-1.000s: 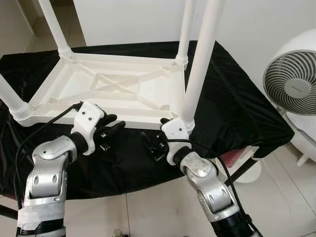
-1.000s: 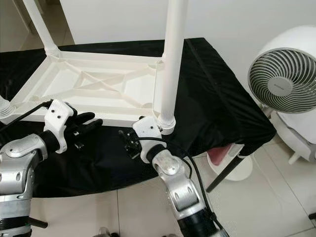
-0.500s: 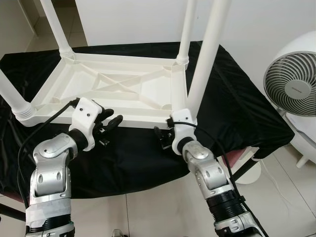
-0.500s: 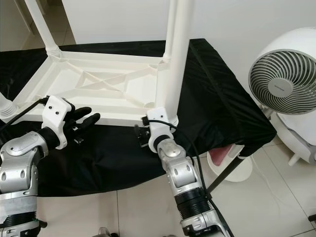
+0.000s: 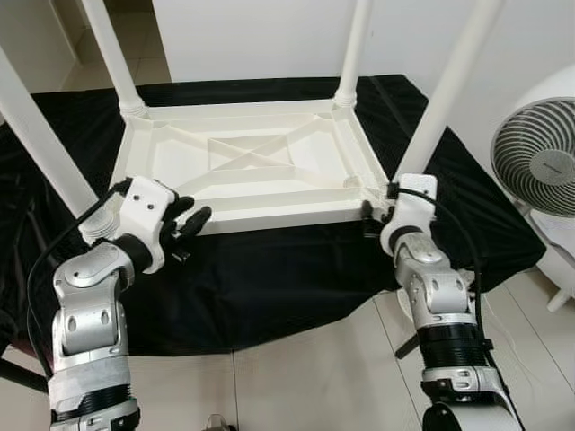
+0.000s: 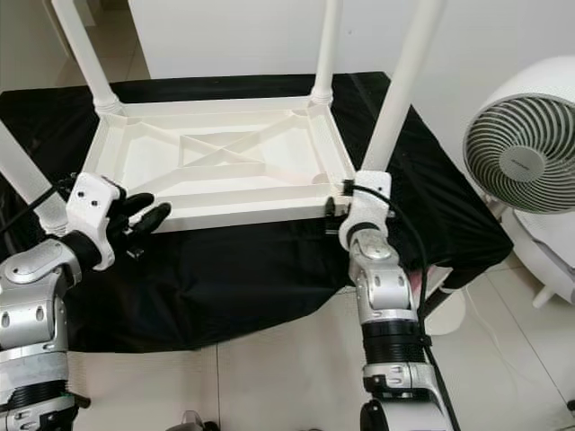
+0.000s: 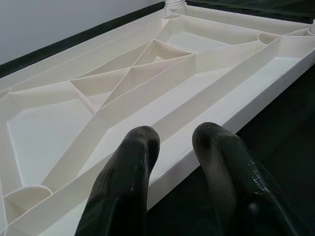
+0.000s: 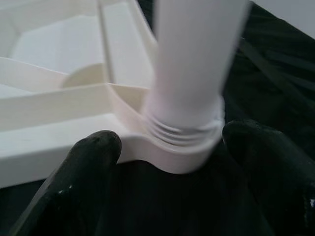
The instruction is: Building children table
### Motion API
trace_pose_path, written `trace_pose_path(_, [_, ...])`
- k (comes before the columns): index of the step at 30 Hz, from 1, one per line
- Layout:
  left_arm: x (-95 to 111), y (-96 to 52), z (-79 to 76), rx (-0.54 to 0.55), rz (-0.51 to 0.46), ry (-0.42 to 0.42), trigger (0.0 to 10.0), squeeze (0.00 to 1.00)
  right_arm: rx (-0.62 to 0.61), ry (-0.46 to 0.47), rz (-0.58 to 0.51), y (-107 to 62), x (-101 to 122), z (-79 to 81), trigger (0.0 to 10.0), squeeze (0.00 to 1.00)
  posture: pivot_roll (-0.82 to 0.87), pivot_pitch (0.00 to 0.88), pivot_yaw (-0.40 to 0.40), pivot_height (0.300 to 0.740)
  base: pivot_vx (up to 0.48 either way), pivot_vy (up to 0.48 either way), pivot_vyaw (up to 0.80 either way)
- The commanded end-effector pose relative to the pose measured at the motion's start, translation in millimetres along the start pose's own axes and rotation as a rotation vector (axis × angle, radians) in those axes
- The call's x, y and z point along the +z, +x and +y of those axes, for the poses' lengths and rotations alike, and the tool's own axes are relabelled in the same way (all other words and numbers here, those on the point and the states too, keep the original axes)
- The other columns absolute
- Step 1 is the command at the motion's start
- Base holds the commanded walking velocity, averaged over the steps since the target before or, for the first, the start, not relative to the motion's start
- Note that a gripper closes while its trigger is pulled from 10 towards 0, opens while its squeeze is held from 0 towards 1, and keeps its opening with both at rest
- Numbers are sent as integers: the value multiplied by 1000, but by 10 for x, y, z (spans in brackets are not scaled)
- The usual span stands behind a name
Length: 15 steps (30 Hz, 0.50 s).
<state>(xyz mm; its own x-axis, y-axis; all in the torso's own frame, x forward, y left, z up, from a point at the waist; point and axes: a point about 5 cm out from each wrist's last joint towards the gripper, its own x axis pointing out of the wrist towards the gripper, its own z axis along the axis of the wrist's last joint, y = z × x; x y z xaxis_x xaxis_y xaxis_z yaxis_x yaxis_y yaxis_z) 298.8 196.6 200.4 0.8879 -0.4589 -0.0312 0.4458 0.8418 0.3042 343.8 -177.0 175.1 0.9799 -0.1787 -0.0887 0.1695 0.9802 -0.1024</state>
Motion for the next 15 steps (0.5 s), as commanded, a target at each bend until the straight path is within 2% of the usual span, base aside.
trace_pose_path(1, [-89,-89,207,399,50,-5,10000,0,-64,-12,2,-2,-36,-131,10000,0,-28,88,32,740,0,0,0])
trace_pose_path(3, [-89,-89,207,399,50,-5,10000,0,-64,-12,2,-2,-36,-131,10000,0,-28,88,32,740,0,0,0])
trace_pose_path(4, [-177,-138,98,249,102,2,10000,0,-102,-39,-3,3,-50,-235,10000,0,-36,88,40,740,0,0,0])
trace_pose_path(5, [-217,-194,27,162,125,-5,10000,0,-83,-47,-10,1,-43,-228,10000,0,-35,90,43,740,0,0,0])
trace_pose_path(7, [-257,-295,-34,75,151,11,10000,0,-22,-64,-30,-22,-24,-165,10000,0,-35,90,43,740,0,0,0])
trace_pose_path(8, [-257,-295,-34,75,151,11,10000,0,-22,-64,-30,-22,-24,-165,10000,0,-35,90,43,740,0,0,0])
trace_pose_path(9, [-312,-377,3,84,192,9,10000,0,134,-94,-59,-96,-14,15,10000,0,-33,91,43,740,0,0,0])
trace_pose_path(10, [-329,-410,28,97,202,10,10000,0,204,-106,-72,-141,-12,97,10000,0,-28,95,44,740,0,0,0])
trace_pose_path(11, [-329,-410,28,97,202,10,10000,0,204,-106,-72,-141,-12,97,10000,0,-28,95,44,740,0,0,0])
trace_pose_path(12, [-360,-448,76,129,223,9,10000,0,320,-125,-79,-218,-29,222,10000,0,-28,95,44,740,0,0,0])
trace_pose_path(13, [-360,-448,76,129,223,9,10000,0,320,-125,-79,-218,-29,222,10000,0,-28,95,44,740,0,0,0])
trace_pose_path(14, [-388,-492,136,174,243,17,10000,0,440,-134,-83,-326,-54,353,10000,0,-25,97,44,740,0,0,0])
trace_pose_path(15, [-452,-571,248,273,288,29,10000,0,647,-160,-80,-529,-92,545,10000,0,-18,101,44,740,0,0,0])
